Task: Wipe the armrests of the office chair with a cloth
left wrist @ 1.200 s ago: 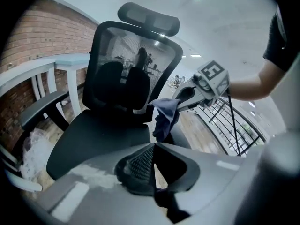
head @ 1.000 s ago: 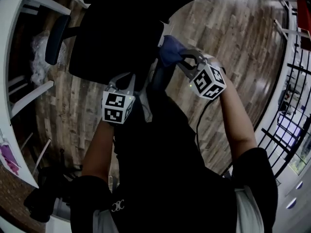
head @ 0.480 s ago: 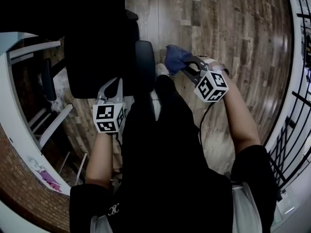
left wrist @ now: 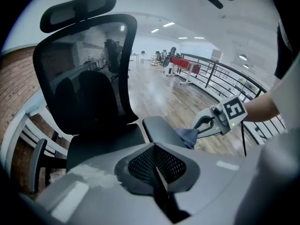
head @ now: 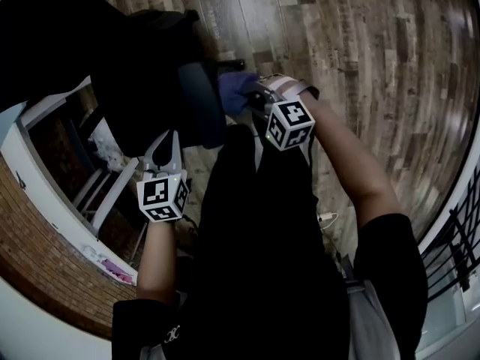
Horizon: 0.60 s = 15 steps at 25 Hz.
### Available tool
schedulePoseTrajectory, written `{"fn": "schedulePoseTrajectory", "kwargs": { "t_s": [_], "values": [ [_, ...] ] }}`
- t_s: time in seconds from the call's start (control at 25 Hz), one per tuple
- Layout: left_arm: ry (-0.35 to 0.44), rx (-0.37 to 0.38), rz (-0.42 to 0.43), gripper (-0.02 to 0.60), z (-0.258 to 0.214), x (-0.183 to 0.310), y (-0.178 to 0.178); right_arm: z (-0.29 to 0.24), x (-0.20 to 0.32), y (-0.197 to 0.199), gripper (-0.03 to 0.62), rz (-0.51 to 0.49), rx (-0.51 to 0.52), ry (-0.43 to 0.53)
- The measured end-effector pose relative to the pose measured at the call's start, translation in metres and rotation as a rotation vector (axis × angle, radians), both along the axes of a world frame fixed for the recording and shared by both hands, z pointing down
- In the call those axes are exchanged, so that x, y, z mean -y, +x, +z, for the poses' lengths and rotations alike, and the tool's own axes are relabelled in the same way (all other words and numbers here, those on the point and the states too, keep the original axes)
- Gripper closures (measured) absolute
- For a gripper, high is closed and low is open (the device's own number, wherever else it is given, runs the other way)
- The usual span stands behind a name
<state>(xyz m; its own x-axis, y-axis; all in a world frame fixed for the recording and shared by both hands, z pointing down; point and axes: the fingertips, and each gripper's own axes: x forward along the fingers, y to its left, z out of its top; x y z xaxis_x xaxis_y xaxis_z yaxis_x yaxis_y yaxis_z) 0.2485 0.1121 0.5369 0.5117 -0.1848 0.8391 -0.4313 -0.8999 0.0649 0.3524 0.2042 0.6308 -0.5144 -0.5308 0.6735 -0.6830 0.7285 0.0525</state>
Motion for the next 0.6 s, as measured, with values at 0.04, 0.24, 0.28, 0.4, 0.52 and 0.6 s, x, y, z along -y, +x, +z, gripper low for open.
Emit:
{"fn": "schedulePoseTrajectory", "kwargs": {
  "t_s": [0.04,0.24,0.28,0.4,0.52,0.6],
  "values": [
    [0.000,0.010,0.009,0.575,0.002,-0.002,0.002,0.002,0.005,-0.002,0.551,0.008,0.010,0.017],
    [-0.003,0.039,0.028,0.575,0.012,-0.007,0.007,0.009,0.032,-0.012,0.551,0.028,0.027,0.081],
    [-0.003,0.042,0.030,0.575,0.013,-0.006,0.007,0.014,0.036,-0.014,0.551,0.028,0.031,0.077],
    [-0.006,0.042,0.014,0.575,0.019,-0.003,0.007,0.030,0.045,-0.020,0.551,0.020,0.056,0.052],
    [-0.009,0.035,-0.010,0.575,0.018,-0.001,0.004,0.039,0.053,-0.032,0.551,-0.011,0.066,0.032],
    [-0.011,0.028,-0.018,0.575,0.017,-0.002,0.004,0.044,0.057,-0.033,0.551,-0.023,0.069,0.023]
  ]
}}
